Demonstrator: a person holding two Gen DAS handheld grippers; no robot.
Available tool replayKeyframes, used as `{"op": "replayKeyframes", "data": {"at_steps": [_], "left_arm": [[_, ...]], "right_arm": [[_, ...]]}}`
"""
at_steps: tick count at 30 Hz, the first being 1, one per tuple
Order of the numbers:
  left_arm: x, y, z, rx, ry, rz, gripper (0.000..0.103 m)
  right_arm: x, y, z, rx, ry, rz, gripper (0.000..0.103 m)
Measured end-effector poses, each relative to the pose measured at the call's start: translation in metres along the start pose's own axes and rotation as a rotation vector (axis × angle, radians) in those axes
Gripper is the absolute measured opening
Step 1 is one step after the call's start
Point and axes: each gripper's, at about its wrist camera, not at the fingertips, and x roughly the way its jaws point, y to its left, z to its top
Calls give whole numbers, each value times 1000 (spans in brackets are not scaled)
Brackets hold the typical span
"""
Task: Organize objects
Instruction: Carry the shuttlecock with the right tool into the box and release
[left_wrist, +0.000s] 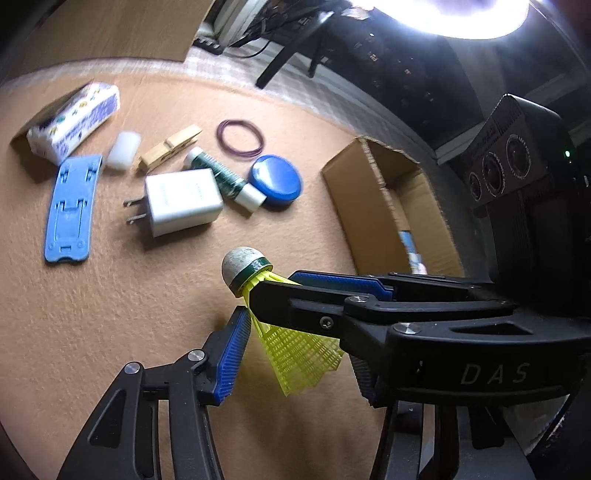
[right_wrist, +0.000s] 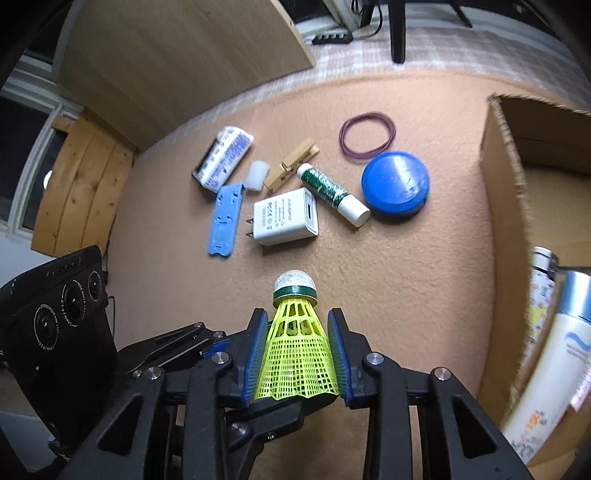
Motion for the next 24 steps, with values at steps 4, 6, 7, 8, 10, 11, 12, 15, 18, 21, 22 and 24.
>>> {"op": "replayKeyframes", "data": {"at_steps": [4, 6, 7, 8, 10, 11, 12, 15, 18, 21, 22, 24], "left_arm": [[-8, -22, 4, 44, -18, -4, 54], [-12, -36, 6, 73, -25, -6, 54], [-13, -43, 7, 85, -27, -9, 54], [-13, -49, 8, 98, -28, -13, 54], [-12, -64, 9, 122, -24, -24, 54], [-11, -71, 10, 136, -20, -29, 54], [-10, -79, 11, 154, -16, -35, 54], [-6, -102, 9, 196, -5, -52, 54], [8, -124, 11, 233, 11, -65, 54], [22, -145, 9, 268, 29, -77, 54], [26, -152, 7, 278, 35, -79, 54], [35, -165, 4, 300, 48, -79, 53]], "right_arm": [[-27, 1, -5, 2, -55, -3, 31], [-38, 2, -5, 3, -80, -6, 31], [-46, 1, -6, 6, -95, -10, 31], [-51, 1, -8, 8, -108, -15, 31], [-65, -5, -15, 14, -132, -28, 31], [-71, -7, -17, 18, -141, -33, 31], [-77, -11, -20, 23, -150, -37, 31], [-95, -23, -27, 46, -178, -49, 31], [-109, -38, -35, 77, -203, -60, 31], [-123, -56, -48, 109, -228, -77, 31], [-126, -61, -51, 119, -234, -81, 31], [-132, -71, -58, 139, -244, -90, 31]]}}
